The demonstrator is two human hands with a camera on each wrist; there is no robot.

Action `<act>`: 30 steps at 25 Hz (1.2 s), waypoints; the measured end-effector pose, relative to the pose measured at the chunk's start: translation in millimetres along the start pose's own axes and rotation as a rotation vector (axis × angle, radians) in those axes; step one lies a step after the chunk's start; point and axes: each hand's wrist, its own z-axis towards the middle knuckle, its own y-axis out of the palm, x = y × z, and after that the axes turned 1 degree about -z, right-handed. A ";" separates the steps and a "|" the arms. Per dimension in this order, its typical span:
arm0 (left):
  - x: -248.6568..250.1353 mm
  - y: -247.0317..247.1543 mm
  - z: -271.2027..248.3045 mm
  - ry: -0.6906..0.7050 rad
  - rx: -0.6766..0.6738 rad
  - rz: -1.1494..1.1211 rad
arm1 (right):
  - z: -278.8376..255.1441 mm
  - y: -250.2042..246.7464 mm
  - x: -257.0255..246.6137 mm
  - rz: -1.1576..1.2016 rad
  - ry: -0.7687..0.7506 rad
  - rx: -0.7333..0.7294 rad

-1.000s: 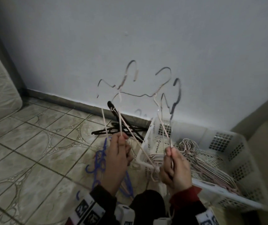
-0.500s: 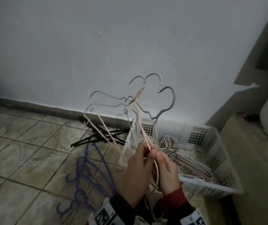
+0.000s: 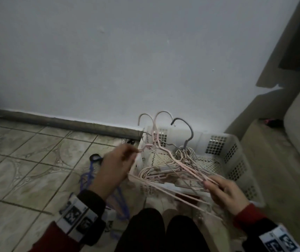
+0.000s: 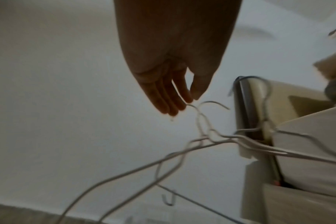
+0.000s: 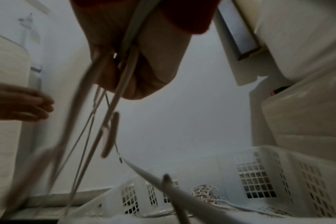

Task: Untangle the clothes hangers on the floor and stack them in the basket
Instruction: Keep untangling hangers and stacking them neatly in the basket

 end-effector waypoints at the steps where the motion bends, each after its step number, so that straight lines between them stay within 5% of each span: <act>1: -10.1 -9.4 5.9 0.036 0.091 0.038 | 0.0 -7.9 -0.6 0.068 0.040 -0.036; 3: -31.0 -20.2 20.0 0.079 0.025 0.237 | 0.4 -24.6 -8.6 0.212 0.124 -0.130; 6: -43.0 -18.7 38.8 0.084 -0.287 0.512 | 2.8 -48.9 -25.5 0.305 0.181 -0.239; 11: -23.6 -1.8 42.2 0.184 -0.531 0.157 | 9.5 -80.8 -36.1 0.257 0.147 -0.218; 17: 9.8 2.4 30.6 0.352 -0.401 0.130 | 9.7 -96.8 -40.6 0.076 0.106 -0.202; 20: 17.0 15.3 28.9 0.429 -0.381 0.326 | 12.7 -98.5 -40.2 -0.038 0.095 -0.157; 25: 18.3 25.2 31.4 0.384 -0.259 0.438 | 15.7 -97.7 -47.9 -0.381 -0.033 -0.191; 30: 44.1 26.7 37.1 0.356 -0.272 0.237 | 30.0 -90.9 -40.5 -0.779 -0.093 -0.230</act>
